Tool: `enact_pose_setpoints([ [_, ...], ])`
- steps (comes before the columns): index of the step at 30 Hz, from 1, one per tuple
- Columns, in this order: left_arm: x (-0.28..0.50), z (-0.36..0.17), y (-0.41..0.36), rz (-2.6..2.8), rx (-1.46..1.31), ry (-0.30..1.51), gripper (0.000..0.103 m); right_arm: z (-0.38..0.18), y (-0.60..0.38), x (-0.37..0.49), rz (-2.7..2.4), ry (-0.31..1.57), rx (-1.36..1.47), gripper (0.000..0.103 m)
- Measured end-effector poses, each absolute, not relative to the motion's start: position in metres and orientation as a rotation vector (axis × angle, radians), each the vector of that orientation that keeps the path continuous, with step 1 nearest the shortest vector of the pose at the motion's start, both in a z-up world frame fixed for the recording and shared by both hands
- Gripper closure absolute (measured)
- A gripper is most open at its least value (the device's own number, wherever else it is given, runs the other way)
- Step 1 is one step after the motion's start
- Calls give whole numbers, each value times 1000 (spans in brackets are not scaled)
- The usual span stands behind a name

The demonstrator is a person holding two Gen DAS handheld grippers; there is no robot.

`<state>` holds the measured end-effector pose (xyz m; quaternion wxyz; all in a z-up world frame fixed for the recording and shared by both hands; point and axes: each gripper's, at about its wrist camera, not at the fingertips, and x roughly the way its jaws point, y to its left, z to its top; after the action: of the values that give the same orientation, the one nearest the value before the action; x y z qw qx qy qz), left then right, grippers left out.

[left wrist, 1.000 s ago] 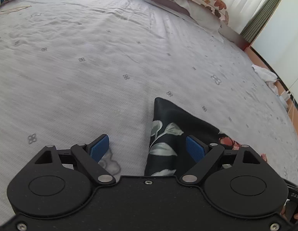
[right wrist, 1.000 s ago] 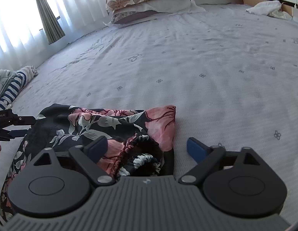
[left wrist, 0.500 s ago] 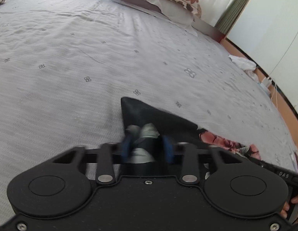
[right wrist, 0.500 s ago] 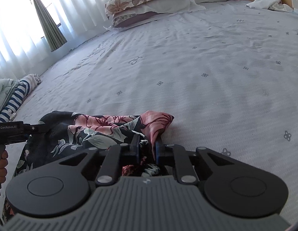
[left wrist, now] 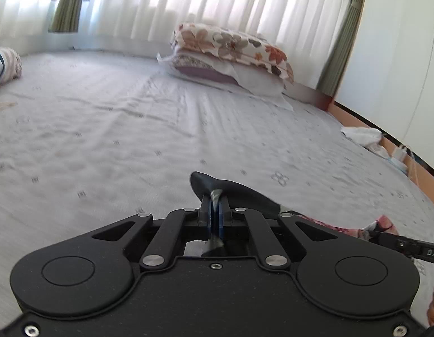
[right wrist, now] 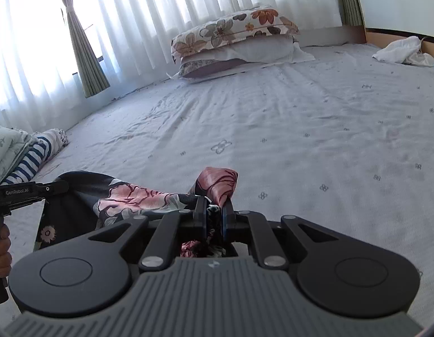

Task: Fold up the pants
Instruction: 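Lower the folded pants onto the bed and open both grippers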

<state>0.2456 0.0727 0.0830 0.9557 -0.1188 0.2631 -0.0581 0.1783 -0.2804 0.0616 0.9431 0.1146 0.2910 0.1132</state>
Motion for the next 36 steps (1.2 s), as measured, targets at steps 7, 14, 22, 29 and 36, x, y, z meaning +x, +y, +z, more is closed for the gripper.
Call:
enact_pose_setpoints([
  [7,261,71,65,9,-118,590,66,53,-271,202,141,610,188,31],
  [14,231,66,49,-13,-14,632,31,56,-270,182,130,596,148,24],
  [22,188,65,43,-28,-83,695,19,63,-255,127,128,547,90,14],
  [29,131,55,31,-30,-87,755,17,51,-240,61,78,514,35,12],
  [36,81,45,27,-36,-140,789,14,40,-237,9,47,511,69,11],
])
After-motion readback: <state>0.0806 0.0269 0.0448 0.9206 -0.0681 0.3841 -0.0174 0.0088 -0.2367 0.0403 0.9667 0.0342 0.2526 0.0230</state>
